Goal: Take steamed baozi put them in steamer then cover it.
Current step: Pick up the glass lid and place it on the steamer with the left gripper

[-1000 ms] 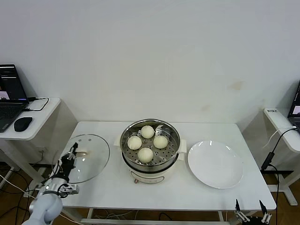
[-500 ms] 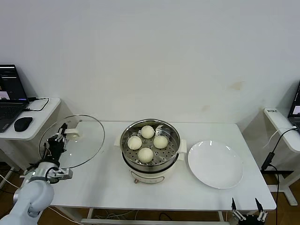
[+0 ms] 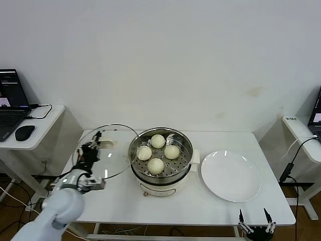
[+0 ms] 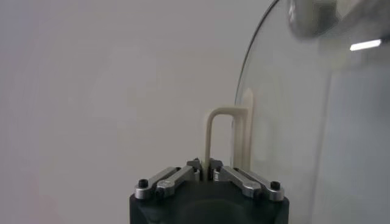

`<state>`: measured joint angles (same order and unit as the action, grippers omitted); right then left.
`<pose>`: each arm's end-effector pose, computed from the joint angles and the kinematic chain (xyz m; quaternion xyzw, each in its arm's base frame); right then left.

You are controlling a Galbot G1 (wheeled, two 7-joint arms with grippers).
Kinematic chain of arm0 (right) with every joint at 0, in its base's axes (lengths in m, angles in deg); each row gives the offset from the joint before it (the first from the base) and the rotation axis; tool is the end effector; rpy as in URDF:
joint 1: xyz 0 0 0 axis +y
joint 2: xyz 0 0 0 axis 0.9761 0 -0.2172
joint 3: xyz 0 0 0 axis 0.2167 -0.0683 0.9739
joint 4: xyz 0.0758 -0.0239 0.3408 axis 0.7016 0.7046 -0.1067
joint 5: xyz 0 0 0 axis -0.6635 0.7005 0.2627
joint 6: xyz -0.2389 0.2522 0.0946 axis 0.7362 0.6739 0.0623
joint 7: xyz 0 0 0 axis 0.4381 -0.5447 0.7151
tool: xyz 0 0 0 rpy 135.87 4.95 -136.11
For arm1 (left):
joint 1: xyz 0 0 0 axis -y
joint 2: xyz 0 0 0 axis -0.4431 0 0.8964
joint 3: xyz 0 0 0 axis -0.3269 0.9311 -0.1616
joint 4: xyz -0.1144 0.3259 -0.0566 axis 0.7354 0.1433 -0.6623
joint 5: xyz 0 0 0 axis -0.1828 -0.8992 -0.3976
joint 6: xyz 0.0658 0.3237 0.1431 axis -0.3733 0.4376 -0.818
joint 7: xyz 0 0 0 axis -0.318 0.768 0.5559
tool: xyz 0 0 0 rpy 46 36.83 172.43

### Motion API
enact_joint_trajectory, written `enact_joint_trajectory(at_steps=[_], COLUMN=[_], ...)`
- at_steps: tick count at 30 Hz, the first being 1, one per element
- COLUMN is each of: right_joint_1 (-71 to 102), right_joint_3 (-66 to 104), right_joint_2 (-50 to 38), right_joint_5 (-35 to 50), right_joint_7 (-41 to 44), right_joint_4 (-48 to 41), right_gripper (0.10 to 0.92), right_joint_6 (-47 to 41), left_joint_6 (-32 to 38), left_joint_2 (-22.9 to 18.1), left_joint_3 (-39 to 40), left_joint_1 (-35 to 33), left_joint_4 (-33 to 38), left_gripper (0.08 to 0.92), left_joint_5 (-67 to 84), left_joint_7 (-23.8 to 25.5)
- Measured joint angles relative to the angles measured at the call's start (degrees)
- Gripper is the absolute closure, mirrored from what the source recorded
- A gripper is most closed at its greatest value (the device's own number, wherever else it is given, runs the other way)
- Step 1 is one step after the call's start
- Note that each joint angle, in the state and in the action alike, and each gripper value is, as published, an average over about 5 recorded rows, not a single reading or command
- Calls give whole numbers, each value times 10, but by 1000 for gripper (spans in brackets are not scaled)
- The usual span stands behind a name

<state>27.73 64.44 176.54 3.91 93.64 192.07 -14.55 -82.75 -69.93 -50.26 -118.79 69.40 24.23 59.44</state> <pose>0.0858 -0.1129 -0.4044 -0.0738 -0.9822 0.1386 0.1027 0.3057 0.0646 -0.2288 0.0274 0.7462 0.6648 0.0222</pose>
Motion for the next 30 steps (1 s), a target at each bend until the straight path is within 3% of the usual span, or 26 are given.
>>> enact_joint_trajectory(at_steps=[15, 23, 30], right_joint_1=[-15, -19, -18], right_joint_3=[-12, -15, -18], right_joint_2=[0, 0, 0], right_joint_5=[-39, -47, -50], right_joint_7=[-13, -14, -14], right_joint_4=[-19, -28, -31], right_gripper=[203, 203, 203], right_joint_6=[3, 5, 7], left_joint_6=[-78, -91, -95], left_joint_2=[-123, -195, -231], left_joint_3=[163, 199, 209], left_joint_1=[127, 156, 162], left_joint_4=[-28, -65, -96], left_gripper=[849, 849, 849], left_joint_5=[-135, -203, -239], left_joint_7=[86, 113, 121])
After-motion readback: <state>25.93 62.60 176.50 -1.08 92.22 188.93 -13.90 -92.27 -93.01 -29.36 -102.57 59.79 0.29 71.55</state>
